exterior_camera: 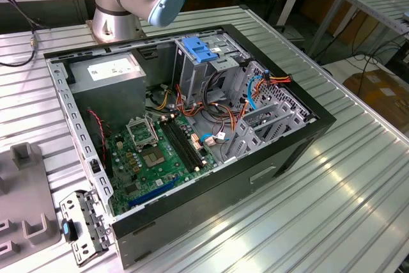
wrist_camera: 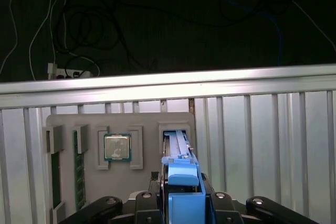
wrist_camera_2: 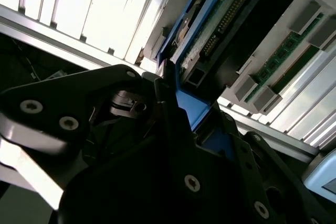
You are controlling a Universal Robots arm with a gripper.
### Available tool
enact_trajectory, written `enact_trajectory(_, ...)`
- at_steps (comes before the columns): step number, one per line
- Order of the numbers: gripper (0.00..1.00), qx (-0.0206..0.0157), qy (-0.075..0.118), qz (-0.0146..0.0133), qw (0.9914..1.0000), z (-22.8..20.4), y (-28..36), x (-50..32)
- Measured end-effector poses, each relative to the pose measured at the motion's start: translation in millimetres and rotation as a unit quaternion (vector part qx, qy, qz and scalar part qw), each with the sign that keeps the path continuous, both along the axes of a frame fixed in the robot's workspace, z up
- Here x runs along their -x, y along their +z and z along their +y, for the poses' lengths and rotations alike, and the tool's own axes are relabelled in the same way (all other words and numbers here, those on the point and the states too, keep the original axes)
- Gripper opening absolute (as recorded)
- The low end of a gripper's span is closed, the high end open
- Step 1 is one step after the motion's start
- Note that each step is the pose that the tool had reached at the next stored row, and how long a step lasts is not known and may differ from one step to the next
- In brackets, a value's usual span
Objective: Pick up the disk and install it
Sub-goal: 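Pick up the disk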
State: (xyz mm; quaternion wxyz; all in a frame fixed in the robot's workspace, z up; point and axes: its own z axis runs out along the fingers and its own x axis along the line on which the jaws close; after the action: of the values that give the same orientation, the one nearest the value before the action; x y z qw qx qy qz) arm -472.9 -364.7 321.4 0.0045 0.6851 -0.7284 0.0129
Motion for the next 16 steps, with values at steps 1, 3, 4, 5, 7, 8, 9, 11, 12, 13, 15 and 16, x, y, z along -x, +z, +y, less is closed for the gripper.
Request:
enact_trajectory(1,0.37,0.0000,0.000,0.0000,1.00000,0.0,1.9,0.0)
enact_trajectory(3,0.37,0.0002,0.000,-0.0001,1.00000,0.0,6.0,0.0)
enact_trajectory(4,0.37,0.0003,0.000,-0.0001,1.00000,0.0,8.1,0.0)
enact_trajectory(5,0.37,0.0003,0.000,-0.0001,1.00000,0.0,9.7,0.0)
enact_trajectory(7,0.37,0.0003,0.000,-0.0002,1.00000,0.0,13.1,0.0)
enact_trajectory(8,0.37,0.0004,0.000,-0.0002,1.00000,0.0,14.9,0.0)
enact_trajectory(9,0.37,0.0004,0.000,-0.0002,1.00000,0.0,16.0,0.0)
enact_trajectory(11,0.37,0.0004,0.000,-0.0003,1.00000,0.0,17.4,0.0)
enact_trajectory(12,0.37,0.0003,0.000,-0.0004,1.00000,0.0,17.5,0.0)
enact_trajectory(13,0.37,0.0003,0.000,-0.0004,1.00000,0.0,17.5,0.0)
enact_trajectory(15,0.37,0.0004,0.000,-0.0002,1.00000,0.0,17.8,0.0)
enact_trajectory(16,0.37,0.0004,0.000,-0.0003,1.00000,0.0,17.7,0.0)
